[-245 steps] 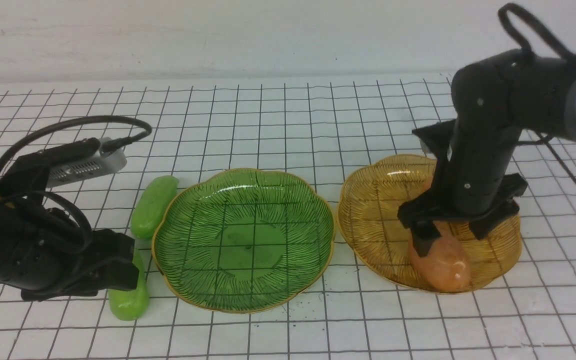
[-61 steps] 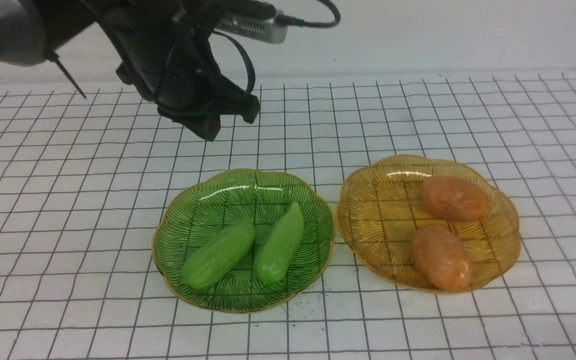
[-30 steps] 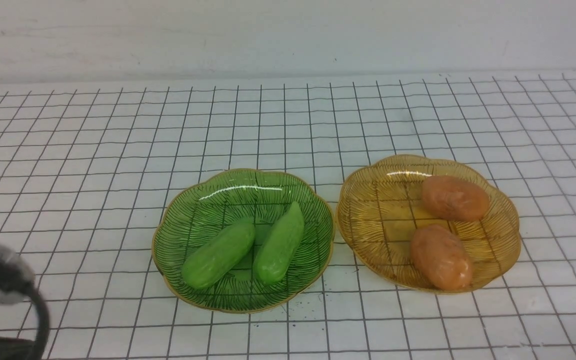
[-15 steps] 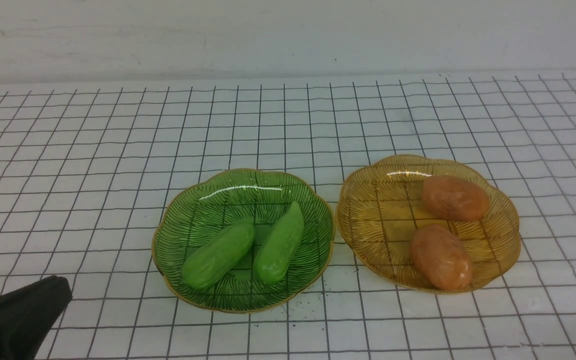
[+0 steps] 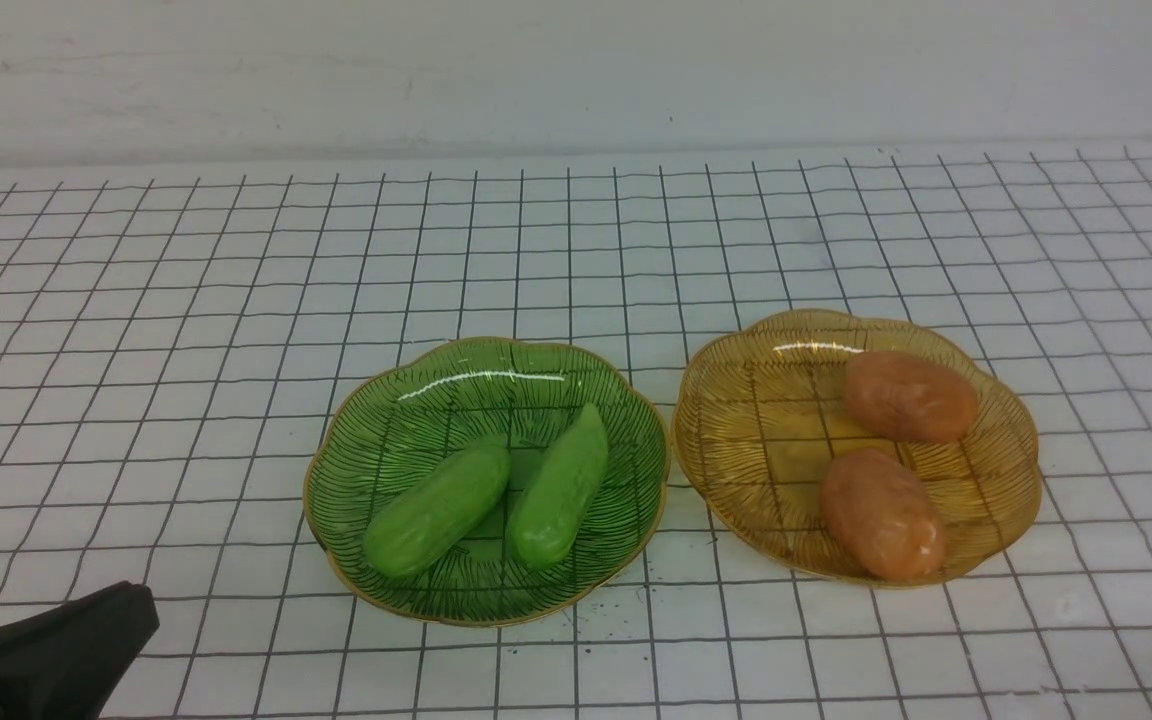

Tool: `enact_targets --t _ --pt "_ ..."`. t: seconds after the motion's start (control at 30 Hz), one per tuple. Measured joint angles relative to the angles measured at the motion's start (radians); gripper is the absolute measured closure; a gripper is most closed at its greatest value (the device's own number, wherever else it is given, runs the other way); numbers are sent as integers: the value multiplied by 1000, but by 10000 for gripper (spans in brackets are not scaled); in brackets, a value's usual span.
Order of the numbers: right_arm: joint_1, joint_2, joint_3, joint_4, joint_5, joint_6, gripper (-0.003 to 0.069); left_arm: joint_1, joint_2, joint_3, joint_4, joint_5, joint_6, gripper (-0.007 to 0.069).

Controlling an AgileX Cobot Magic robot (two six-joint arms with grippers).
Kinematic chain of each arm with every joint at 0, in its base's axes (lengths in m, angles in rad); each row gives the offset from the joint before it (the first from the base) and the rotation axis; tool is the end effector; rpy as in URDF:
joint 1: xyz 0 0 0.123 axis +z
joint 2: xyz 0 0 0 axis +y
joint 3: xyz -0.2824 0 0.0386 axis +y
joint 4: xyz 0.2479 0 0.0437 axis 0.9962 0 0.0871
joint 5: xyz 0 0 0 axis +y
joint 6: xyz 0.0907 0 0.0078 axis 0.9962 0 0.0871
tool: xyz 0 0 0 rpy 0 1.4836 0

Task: Put different types of vegetables on the plate.

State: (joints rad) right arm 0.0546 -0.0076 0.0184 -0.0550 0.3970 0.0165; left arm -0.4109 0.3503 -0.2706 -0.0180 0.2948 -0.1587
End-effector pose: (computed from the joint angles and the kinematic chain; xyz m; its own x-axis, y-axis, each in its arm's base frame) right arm 0.0521 0.0009 0.1717 -0.3128 -0.0514 -0.9484 -0.0451 0.9982 -0.0392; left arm 0.0785 -0.0347 0.2541 -0.3264 -0.0487 -0.9440 0.3523 0.9204 -0.1693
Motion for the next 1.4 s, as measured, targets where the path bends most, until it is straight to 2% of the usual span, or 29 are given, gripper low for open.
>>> enact_targets --t 0.13,0.3,0.37,0.4,0.5,0.57,0.6,0.7,0.93,1.17,1.4 --pt "0 0 0 0 0 0 674 2 -13 8 33 45 74 631" --pt "0 0 0 0 0 0 674 73 -114 59 41 56 122 631" --pt "0 0 0 0 0 0 674 157 -195 106 29 66 124 631" --pt "0 0 0 0 0 0 674 165 -201 111 27 66 124 631" --pt "0 0 0 0 0 0 674 321 -304 188 18 69 126 631" --pt "0 0 0 0 0 0 674 358 -324 208 18 69 126 631" --pt "0 0 0 0 0 0 674 416 -350 241 3 70 122 631" --pt "0 0 0 0 0 0 674 463 -360 280 -12 71 109 631" --pt "0 0 0 0 0 0 674 472 -360 298 -22 87 99 631" --pt "0 0 0 0 0 0 674 406 -360 298 -10 88 99 631" --pt "0 0 0 0 0 0 674 425 -360 298 -7 89 99 631"
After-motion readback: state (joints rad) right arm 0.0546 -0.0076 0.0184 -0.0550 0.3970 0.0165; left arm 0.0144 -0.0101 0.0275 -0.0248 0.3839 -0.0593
